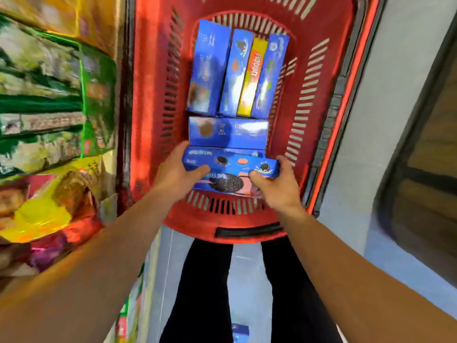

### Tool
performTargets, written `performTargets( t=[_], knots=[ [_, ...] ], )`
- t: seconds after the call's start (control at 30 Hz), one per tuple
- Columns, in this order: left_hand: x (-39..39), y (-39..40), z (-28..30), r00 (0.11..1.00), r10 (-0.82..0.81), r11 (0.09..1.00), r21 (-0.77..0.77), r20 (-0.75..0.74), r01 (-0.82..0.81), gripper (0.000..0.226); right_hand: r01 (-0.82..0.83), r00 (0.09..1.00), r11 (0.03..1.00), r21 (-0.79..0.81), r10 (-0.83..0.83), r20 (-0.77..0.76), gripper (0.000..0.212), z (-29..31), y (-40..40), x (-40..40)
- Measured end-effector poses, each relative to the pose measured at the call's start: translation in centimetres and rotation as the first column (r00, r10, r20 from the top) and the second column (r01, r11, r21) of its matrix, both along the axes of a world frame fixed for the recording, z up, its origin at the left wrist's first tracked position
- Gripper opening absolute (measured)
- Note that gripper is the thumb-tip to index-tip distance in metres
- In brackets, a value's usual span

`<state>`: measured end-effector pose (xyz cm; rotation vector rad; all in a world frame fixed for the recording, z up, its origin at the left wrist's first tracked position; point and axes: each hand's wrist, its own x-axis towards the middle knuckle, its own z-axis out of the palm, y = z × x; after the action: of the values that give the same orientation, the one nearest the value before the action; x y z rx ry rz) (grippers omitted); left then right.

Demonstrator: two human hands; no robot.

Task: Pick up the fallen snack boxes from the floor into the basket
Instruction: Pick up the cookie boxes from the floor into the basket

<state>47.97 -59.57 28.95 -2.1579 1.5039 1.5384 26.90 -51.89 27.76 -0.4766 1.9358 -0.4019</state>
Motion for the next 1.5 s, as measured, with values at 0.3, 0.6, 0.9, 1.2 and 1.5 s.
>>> performTargets(
  t=[0.3,0.6,0.9,1.2,1.5],
  knots=[
    [-0.4,4.5,-8.2,0.993,0.113,0.992,0.06,-0.013,-0.112,0.081,-0.079,0.993,0.996,0.038,0.082,-0.087,0.074,-6.8,2.4,0.2],
    [0.1,4.6,-8.4,0.969,0.223,0.974,0.066,-0.109,-0.217,0.074,-0.272,0.962,0.961,0.051,0.273,-0.006,0.066,-7.3,2.4,0.7],
    [-1.2,5.1,6.8,0.975,0.201,0.975,-0.073,-0.092,-0.208,0.069,-0.681,0.728,0.732,0.002,0.678,-0.1,0.069,8.1,1.9,-2.0],
    [-5.7,14.7,26.0,0.85,0.512,0.822,-0.216,-0.126,-0.527,0.059,-0.976,0.176,0.115,-0.183,0.916,-0.361,0.084,24.8,0.2,-5.5],
    [-9.1,33.2,37.7,0.671,0.74,0.639,-0.366,0.052,-0.676,0.07,-0.815,-0.398,-0.558,-0.156,0.735,-0.549,0.094,34.2,7.8,-1.7]
  ],
)
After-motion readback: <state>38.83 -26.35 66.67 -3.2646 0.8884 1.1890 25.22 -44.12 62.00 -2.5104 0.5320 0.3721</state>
